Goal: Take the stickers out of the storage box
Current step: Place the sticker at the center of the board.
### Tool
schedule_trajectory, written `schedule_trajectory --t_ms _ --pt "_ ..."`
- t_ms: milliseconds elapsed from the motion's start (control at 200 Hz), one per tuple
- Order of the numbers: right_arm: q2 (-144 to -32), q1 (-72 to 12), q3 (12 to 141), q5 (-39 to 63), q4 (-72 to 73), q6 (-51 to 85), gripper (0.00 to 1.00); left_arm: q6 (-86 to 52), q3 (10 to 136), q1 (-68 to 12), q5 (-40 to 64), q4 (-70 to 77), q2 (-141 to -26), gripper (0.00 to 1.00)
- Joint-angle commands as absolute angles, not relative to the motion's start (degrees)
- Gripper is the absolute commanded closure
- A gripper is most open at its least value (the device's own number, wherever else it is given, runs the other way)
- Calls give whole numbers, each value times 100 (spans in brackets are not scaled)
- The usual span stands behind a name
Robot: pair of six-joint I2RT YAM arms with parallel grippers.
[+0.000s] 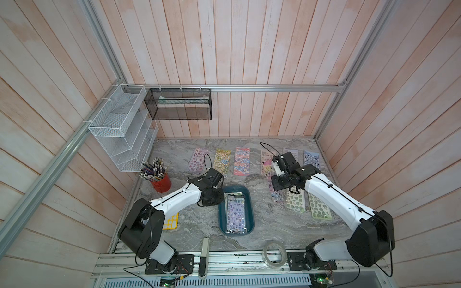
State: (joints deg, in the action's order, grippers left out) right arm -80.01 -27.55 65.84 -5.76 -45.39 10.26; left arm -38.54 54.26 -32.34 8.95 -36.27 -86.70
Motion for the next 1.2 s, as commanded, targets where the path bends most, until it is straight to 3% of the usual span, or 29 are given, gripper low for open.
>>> schedule_trajectory --t_ms 0,365,720,1110,1195 --pt "-8141 -2742 6448 -197 -4398 1058 100 -3629 5248 -2917 826 -3631 -8300 97" --pt "-8291 -2742 6027 1960 -3863 1178 100 -3369 5056 -2646 1129 -3544 -8183 100" --pt "-8656 -2166 5224 2457 -3581 1261 100 -3139 4878 -2704 1681 -3298 -8174 100" --pt "-9518 -1973 5421 861 -3477 1450 100 -3327 4922 -2891 1762 -2953 -8429 100" --pt "-9660 -1978 5447 588 -3478 1459 88 -3325 4922 -2889 1765 -2916 -8443 100"
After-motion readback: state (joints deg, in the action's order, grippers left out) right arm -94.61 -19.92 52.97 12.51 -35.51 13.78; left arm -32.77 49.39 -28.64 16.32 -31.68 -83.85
